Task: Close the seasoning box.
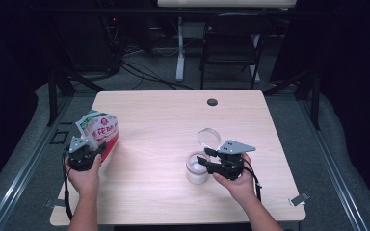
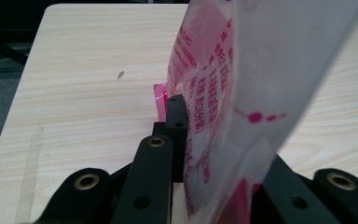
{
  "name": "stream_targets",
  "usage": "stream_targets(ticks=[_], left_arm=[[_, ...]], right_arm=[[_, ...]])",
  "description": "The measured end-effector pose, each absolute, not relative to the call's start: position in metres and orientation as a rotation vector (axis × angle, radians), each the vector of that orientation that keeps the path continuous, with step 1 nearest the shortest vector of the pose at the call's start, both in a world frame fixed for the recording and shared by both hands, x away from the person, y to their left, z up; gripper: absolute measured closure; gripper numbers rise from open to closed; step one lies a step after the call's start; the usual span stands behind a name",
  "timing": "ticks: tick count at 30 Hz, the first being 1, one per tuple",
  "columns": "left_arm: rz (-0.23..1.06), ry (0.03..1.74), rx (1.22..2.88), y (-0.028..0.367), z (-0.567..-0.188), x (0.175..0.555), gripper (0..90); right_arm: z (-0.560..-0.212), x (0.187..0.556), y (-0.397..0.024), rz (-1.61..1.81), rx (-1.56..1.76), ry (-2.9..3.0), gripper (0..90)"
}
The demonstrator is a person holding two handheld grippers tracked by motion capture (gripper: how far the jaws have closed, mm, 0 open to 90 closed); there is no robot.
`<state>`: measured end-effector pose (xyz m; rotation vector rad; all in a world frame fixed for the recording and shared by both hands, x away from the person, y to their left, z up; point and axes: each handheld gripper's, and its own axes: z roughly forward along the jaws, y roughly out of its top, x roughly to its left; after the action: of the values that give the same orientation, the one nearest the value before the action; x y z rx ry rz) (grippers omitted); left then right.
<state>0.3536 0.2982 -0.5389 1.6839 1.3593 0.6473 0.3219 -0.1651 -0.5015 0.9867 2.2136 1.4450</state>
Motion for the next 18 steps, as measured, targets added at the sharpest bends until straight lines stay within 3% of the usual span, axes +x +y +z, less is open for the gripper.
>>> stream_targets(ticks=[13, 18], left_arm=[[0.628, 1.411, 1.730, 0.3011, -0.5488, 0.3572, 81.3], [0.628, 1.416, 1.724, 0.3002, -0.5485, 0.3568, 75.4]], right_arm=[[-0.5014, 0.3231, -0.1622, 1.447, 0.982, 2.214, 53.8], [-0.5019, 0.3234, -0.1625, 1.444, 0.981, 2.215, 53.8]])
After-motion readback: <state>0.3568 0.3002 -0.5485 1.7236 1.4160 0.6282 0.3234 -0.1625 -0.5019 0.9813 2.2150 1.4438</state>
